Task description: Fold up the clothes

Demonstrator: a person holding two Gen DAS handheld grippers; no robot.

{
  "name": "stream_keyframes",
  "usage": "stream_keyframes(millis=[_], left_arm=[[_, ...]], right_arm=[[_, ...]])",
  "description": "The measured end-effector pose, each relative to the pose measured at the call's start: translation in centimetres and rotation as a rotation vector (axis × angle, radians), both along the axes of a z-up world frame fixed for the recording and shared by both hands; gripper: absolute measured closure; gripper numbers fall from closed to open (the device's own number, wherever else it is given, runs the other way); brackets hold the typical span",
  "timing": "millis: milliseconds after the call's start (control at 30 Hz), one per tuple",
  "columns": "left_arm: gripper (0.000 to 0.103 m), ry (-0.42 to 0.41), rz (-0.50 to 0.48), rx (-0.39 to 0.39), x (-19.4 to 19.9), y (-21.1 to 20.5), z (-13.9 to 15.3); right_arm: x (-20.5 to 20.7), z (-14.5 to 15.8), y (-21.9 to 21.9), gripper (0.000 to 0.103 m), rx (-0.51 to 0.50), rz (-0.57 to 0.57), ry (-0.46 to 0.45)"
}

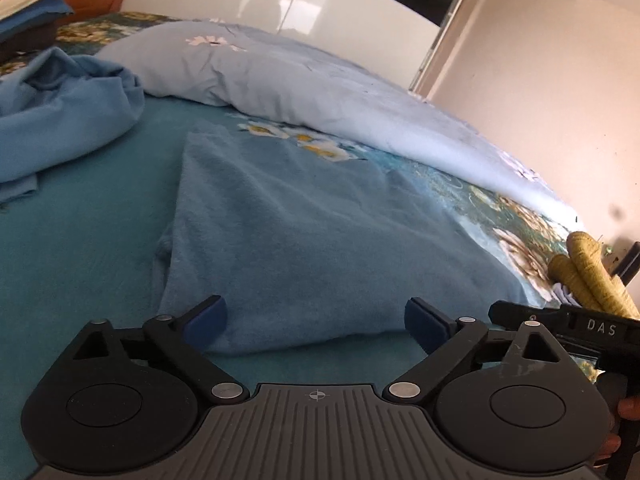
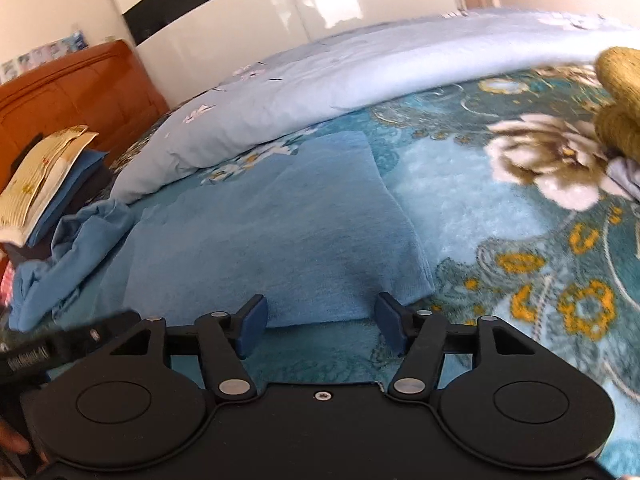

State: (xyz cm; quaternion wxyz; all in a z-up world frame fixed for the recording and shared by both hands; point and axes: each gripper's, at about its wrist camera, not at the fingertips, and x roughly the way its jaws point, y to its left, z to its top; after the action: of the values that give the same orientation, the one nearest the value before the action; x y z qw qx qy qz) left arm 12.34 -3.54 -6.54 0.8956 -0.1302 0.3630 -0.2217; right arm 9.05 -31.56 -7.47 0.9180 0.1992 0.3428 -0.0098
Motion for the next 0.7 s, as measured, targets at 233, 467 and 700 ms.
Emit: stream_keyframes(millis=[233, 467, 700], left_arm=[[0.007, 0.119, 0.091, -0.072, -3.7, 2.6, 0.1], [0.001, 0.252, 0.175, -0.205, -2.8, 4.5, 0.1], [0.000, 0.274, 0.251, -0.369, -0.2, 5.5, -0.5]], right_arm=[[-3.1, 0.6, -1.9, 0.040, 0.121, -0.074, 0.051], [-4.4, 0.0, -2.4, 0.030, 0.234, -0.075, 0.073], [-3.0, -0.7, -3.1, 0.028, 0.318, -0.087, 0.014]])
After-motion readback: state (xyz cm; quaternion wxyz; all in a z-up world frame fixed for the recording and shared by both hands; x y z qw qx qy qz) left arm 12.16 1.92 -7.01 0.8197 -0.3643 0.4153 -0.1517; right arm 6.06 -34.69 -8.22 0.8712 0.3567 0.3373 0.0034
